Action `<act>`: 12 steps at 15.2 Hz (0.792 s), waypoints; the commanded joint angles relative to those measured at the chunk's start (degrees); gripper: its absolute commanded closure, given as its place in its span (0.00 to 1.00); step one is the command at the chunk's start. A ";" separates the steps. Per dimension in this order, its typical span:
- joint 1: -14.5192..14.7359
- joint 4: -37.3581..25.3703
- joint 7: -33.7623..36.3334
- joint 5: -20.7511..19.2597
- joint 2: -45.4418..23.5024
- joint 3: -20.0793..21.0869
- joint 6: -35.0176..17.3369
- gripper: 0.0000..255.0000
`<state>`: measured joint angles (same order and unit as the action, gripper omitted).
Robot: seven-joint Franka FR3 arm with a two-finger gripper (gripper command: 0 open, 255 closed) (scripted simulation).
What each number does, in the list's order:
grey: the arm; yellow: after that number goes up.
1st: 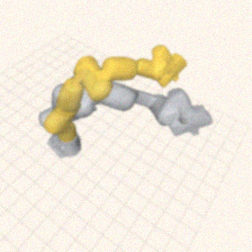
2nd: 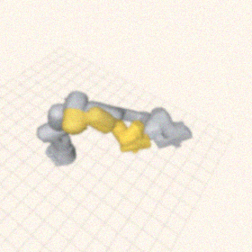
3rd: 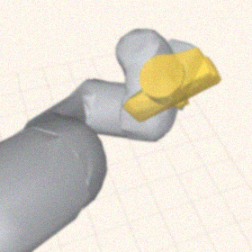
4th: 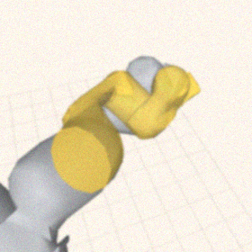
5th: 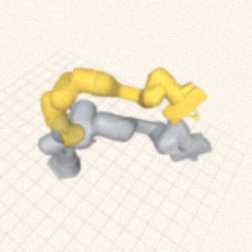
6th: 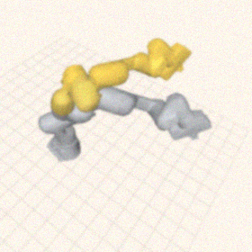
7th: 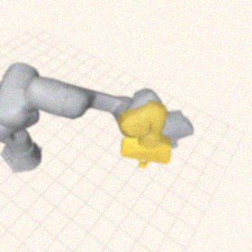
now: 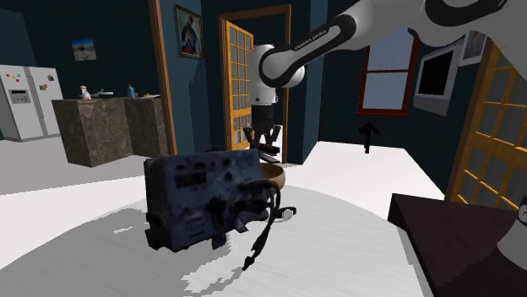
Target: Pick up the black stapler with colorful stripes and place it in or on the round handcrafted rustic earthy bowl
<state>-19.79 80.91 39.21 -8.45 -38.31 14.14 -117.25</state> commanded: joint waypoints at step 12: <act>0.03 1.28 -0.08 -0.91 -4.48 -0.77 -5.72 1.00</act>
<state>-19.78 82.11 39.08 -9.31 -42.48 13.45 -122.88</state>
